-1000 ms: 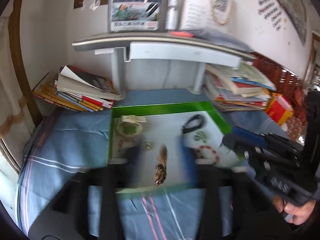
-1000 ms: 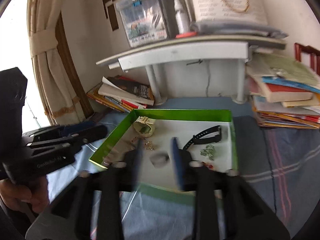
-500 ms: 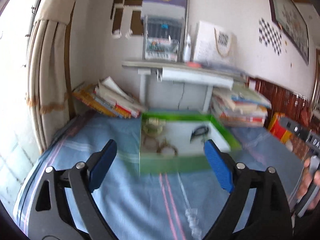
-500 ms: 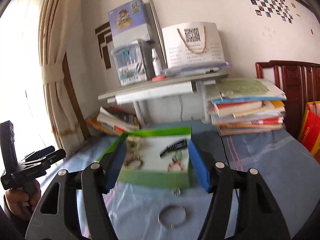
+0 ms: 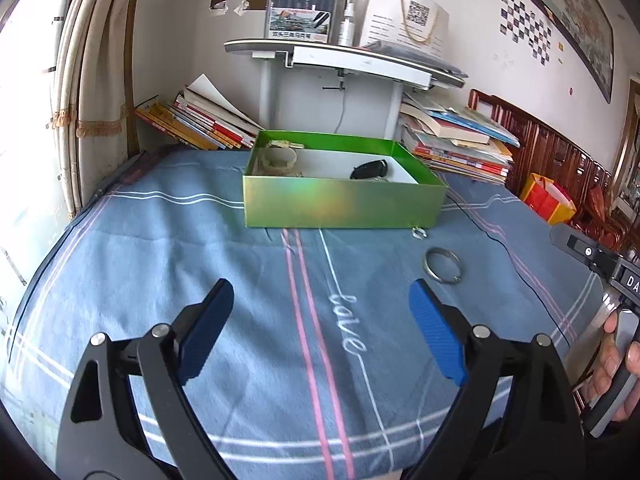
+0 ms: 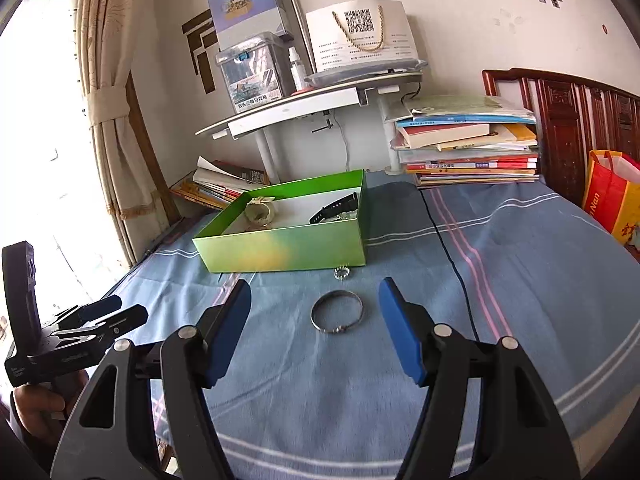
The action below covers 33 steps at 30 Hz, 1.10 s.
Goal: Organize jewelry
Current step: 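Withdraw both open grippers from the green box back over the bed, then move the left gripper to the small silver ring while the right gripper approaches the silver bangle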
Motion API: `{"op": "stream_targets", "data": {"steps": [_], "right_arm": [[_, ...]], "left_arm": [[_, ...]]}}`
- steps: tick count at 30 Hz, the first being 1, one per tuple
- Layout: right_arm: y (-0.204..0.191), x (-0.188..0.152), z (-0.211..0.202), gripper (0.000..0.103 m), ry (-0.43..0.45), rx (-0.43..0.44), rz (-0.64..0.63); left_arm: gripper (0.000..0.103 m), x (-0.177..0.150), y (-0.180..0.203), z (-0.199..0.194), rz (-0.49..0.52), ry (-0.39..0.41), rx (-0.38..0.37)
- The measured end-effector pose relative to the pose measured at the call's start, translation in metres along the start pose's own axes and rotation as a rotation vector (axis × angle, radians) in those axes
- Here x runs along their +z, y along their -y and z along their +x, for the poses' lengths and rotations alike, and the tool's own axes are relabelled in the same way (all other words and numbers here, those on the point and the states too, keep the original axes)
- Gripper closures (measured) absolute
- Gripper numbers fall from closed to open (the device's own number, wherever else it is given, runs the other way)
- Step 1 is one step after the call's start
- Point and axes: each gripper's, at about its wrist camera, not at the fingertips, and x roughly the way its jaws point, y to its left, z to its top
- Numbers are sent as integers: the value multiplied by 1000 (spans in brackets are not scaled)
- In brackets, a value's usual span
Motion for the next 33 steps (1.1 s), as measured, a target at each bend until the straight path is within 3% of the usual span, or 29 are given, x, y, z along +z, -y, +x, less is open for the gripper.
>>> {"op": "stream_targets", "data": {"steps": [14,33], "right_arm": [[-4,-10,-22,38,12,3,-3],[-7,-7,31,38,-76,-12,-25]], "left_arm": [[15,-7,10,-18,14,12,-8],[15,0,-3,8,0,-26,-9]]}}
